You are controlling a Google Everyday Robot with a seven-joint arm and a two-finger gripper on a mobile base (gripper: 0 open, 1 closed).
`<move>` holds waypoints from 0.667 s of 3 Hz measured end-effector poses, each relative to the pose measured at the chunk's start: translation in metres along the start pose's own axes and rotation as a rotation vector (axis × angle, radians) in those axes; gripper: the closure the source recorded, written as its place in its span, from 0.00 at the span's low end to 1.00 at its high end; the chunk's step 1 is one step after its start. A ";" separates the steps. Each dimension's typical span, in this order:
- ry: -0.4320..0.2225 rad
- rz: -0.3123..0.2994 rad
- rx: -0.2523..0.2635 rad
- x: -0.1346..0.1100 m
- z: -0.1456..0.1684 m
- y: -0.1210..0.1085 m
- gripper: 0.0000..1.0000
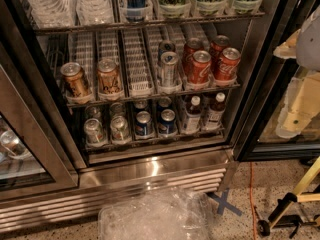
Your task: Pick blue plastic bottle from bottom shelf of fridge
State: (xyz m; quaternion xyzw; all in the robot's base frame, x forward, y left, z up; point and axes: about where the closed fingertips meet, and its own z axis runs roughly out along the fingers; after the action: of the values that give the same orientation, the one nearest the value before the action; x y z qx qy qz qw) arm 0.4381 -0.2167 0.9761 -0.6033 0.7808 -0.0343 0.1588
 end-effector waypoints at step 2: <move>-0.041 0.029 0.010 -0.001 0.005 0.001 0.00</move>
Offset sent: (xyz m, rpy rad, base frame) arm 0.0008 0.0021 -0.0172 0.1119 -0.0227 -0.0514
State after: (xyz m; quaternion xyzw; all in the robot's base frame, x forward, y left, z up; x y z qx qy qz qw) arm 0.4387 -0.2150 0.9709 -0.5916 0.7860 -0.0235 0.1781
